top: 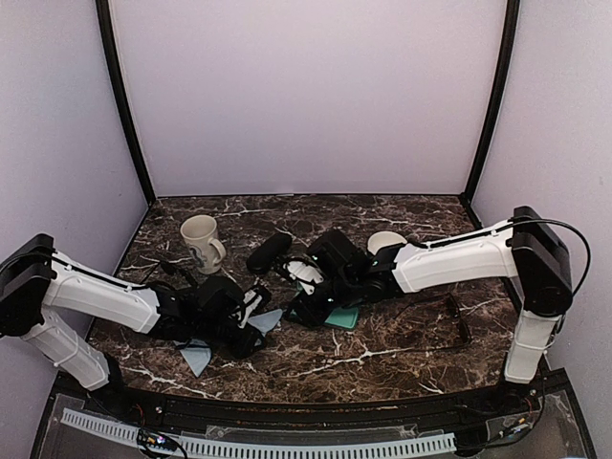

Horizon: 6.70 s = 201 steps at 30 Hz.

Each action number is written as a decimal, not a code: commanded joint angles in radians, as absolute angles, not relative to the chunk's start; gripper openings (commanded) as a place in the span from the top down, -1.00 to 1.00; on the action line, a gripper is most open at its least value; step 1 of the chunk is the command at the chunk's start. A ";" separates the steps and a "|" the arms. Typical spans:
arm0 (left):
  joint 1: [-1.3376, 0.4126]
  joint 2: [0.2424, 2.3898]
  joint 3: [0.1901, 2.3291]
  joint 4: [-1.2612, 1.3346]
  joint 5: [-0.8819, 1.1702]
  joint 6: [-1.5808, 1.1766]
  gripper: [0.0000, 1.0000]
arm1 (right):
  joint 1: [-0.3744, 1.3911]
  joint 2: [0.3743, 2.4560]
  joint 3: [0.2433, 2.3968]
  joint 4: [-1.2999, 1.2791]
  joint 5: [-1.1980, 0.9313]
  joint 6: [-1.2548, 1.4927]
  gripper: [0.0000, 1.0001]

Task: Organize the sunglasses
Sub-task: Pick up the glasses cleaning cloth at the center of the board, then place the glasses cleaning cloth at the center of the board, then pick up the glasses cleaning cloth from the center of the board.

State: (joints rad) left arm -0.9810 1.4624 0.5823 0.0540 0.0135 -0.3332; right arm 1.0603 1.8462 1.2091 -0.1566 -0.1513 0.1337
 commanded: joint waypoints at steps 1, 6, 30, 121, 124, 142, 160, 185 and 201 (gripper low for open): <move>-0.992 1.479 0.605 0.021 0.003 -0.308 0.37 | 1.066 1.839 1.197 -0.135 -0.133 0.138 0.07; -0.994 1.491 0.606 0.001 -0.005 -0.311 0.40 | 1.066 1.840 1.197 -0.135 -0.135 0.138 0.08; -1.060 1.496 0.625 -0.096 -0.099 -0.309 1.00 | 1.054 1.842 1.201 -0.134 -0.155 0.133 0.08; -1.015 1.411 0.847 -0.184 0.245 -0.269 1.00 | 0.979 1.483 0.829 0.066 -0.211 0.285 0.02; -1.072 1.512 0.880 -0.225 0.293 -0.256 1.00 | 0.969 1.477 0.829 0.047 -0.204 0.279 0.02; -1.073 1.460 0.854 -0.243 0.286 -0.264 0.02 | 0.963 1.491 0.801 0.067 -0.217 0.289 0.01; -1.001 1.490 0.768 -0.359 0.031 -0.415 0.20 | 1.005 1.648 0.890 0.049 -0.275 0.277 0.03; -1.066 1.592 0.784 -0.381 0.023 -0.447 0.68 | 1.005 1.636 0.868 0.057 -0.252 0.278 0.04; -1.065 1.522 0.759 -0.413 -0.031 -0.408 1.00 | 1.005 1.702 0.940 0.068 -0.260 0.281 0.05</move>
